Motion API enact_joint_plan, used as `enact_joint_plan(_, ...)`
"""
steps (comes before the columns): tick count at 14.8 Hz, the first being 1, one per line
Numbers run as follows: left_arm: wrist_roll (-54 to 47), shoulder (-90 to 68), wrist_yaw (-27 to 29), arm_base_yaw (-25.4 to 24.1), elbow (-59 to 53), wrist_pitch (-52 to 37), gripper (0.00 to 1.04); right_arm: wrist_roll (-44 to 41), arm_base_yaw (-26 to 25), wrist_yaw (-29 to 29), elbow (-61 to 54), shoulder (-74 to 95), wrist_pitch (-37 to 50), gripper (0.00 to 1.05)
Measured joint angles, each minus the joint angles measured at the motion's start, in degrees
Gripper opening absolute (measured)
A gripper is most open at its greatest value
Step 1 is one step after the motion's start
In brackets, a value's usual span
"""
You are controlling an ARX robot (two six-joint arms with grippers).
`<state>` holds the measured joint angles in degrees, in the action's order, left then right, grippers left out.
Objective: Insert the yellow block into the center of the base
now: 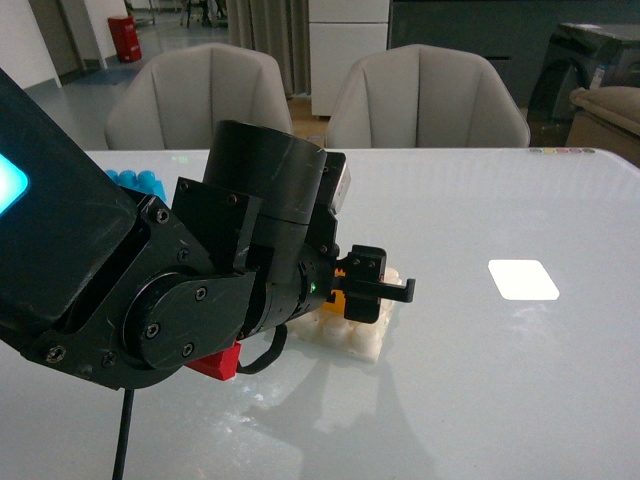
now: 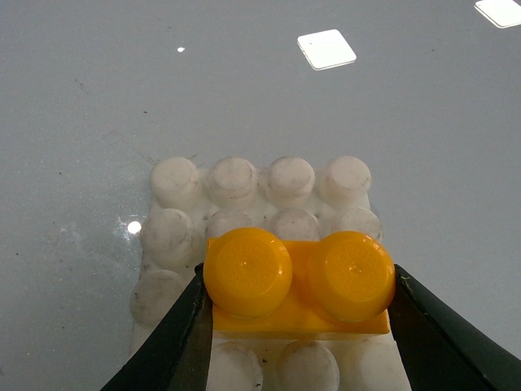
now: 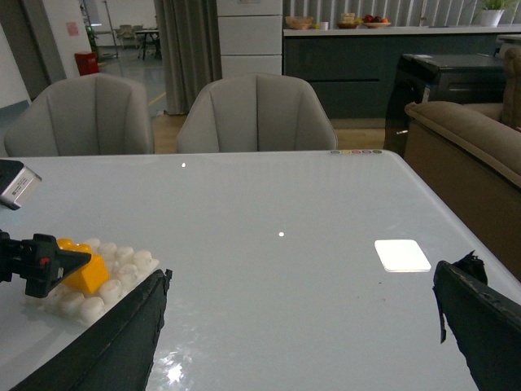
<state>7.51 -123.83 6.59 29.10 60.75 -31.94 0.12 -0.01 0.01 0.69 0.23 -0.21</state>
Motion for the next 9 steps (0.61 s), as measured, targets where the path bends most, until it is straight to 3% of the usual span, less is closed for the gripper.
enact_joint_plan(9, 0.1, -1.0, -1.4, -0.7, -0.1, 1.0, 0.54, 0.0, 0.0, 0.0, 0.0, 0.0, 0.0, 0.98)
